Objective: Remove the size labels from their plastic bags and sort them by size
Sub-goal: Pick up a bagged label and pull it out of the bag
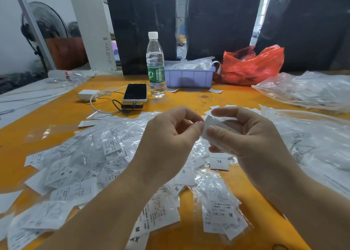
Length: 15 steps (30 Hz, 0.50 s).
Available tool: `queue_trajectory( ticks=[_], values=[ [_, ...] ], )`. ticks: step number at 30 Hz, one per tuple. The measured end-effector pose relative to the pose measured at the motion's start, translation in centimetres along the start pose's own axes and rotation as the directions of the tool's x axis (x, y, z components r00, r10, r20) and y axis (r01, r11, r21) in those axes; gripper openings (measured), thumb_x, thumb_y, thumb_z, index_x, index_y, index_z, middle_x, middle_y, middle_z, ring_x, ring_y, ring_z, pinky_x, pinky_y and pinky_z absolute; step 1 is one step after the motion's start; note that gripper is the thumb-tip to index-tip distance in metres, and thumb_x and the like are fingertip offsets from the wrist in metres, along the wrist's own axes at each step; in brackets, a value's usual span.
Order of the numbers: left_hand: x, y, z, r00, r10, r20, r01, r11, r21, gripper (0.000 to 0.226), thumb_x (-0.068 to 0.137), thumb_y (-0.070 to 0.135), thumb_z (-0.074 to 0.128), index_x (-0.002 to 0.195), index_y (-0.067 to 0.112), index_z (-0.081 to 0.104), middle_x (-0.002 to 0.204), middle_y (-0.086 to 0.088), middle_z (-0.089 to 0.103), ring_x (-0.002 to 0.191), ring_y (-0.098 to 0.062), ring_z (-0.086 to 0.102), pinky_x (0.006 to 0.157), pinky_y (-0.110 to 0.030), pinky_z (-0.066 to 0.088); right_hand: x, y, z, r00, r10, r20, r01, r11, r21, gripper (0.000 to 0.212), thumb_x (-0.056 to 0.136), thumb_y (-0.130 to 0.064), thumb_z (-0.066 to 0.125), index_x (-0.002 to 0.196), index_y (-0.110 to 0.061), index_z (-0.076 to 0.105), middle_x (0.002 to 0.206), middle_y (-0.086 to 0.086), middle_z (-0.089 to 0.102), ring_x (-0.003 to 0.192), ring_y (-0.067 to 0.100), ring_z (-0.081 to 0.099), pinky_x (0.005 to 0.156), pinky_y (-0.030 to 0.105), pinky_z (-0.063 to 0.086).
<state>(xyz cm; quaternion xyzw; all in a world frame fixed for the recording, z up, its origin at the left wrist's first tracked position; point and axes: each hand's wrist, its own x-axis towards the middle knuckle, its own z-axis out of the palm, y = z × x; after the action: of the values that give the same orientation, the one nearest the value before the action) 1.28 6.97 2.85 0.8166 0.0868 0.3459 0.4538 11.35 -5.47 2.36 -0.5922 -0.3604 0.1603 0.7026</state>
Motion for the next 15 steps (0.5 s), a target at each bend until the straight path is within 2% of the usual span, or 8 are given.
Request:
queue_trajectory(
  ticks=[2, 5, 8, 11, 15],
  values=[
    [-0.06, 0.03, 0.05, 1.000, 0.011, 0.024, -0.012, 1.000, 0.026, 0.013, 0.092, 0.020, 0.063, 0.082, 0.027, 0.070, 0.068, -0.003, 0.065, 0.061, -0.023, 0.059, 0.053, -0.040, 0.050, -0.04, 0.02, 0.13, 1.000, -0.007, 0.006, 0.007, 1.000, 0.001, 0.039, 0.067, -0.020, 0.078, 0.104, -0.016, 0.067, 0.081, 0.002, 0.075, 0.074, 0.019, 0.073, 0.060, 0.025, 0.057],
    [0.00, 0.05, -0.08, 0.998, 0.022, 0.054, -0.024, 0.999, 0.047, 0.015, 0.092, 0.018, 0.062, 0.086, 0.028, 0.071, 0.071, -0.001, 0.066, 0.064, -0.021, 0.060, 0.055, -0.039, 0.051, 0.11, 0.17, 0.06, 1.000, -0.011, 0.001, 0.011, 1.000, -0.001, 0.033, 0.073, -0.012, 0.078, 0.104, -0.016, 0.067, 0.077, -0.001, 0.074, 0.073, 0.017, 0.072, 0.061, 0.026, 0.058],
    [0.10, 0.02, -0.32, 0.994, 0.019, 0.111, -0.022, 0.999, 0.030, 0.015, 0.092, 0.018, 0.063, 0.091, 0.029, 0.072, 0.074, 0.004, 0.066, 0.065, -0.019, 0.059, 0.052, -0.031, 0.051, 0.19, 0.18, -0.12, 1.000, -0.003, -0.006, 0.003, 1.000, 0.005, 0.029, 0.078, -0.008, 0.075, 0.105, -0.017, 0.067, 0.079, 0.001, 0.074, 0.073, 0.016, 0.072, 0.060, 0.025, 0.058],
    [0.03, -0.04, -0.21, 0.992, 0.051, 0.119, -0.063, 0.993, 0.097, 0.009, 0.087, 0.025, 0.069, 0.092, 0.032, 0.071, 0.077, 0.008, 0.065, 0.064, -0.013, 0.058, 0.051, -0.019, 0.049, 0.18, 0.05, -0.18, 1.000, 0.011, -0.005, -0.011, 1.000, 0.026, 0.030, 0.076, -0.013, 0.074, 0.105, -0.015, 0.067, 0.079, 0.004, 0.074, 0.071, 0.017, 0.073, 0.059, 0.023, 0.057],
    [0.24, -0.34, -0.26, 0.996, 0.015, 0.090, -0.021, 0.998, 0.067, 0.007, 0.088, 0.023, 0.068, 0.089, 0.028, 0.072, 0.075, 0.006, 0.067, 0.063, -0.014, 0.059, 0.053, -0.022, 0.051, 0.22, -0.02, -0.21, 0.999, 0.042, -0.001, -0.042, 0.999, 0.028, 0.036, 0.072, -0.024, 0.073, 0.106, -0.016, 0.066, 0.078, 0.005, 0.074, 0.071, 0.016, 0.072, 0.060, 0.027, 0.058]
  ],
)
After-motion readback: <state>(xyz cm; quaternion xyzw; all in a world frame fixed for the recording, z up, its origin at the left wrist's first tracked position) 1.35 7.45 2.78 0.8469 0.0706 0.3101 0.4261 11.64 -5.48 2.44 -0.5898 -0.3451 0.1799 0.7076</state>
